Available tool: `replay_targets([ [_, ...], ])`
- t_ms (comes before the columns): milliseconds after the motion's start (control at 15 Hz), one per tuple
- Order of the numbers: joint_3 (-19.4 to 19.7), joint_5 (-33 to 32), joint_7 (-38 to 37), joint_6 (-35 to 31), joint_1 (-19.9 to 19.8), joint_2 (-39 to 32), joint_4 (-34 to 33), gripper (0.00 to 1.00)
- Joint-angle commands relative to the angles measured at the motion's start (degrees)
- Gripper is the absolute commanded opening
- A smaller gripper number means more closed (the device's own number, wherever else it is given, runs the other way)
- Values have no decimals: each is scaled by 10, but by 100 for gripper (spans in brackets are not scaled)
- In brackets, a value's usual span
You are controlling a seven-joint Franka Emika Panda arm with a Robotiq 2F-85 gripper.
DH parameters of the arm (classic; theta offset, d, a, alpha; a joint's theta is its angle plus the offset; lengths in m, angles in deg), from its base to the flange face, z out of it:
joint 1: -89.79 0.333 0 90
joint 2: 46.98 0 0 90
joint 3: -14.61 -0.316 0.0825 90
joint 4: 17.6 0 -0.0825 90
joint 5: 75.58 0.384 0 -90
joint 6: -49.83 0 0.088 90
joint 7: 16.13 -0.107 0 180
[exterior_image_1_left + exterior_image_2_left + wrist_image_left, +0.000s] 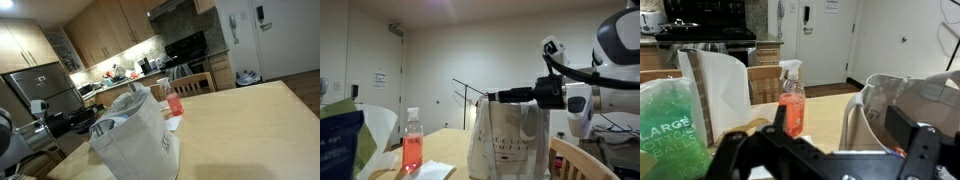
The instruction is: Move the bag backwards
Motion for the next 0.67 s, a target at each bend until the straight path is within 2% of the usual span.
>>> replay_targets([
  [0,3,16,8,11,-6,23,11,100],
  [600,30,-47,-38,-28,-32,-52,-38,100],
])
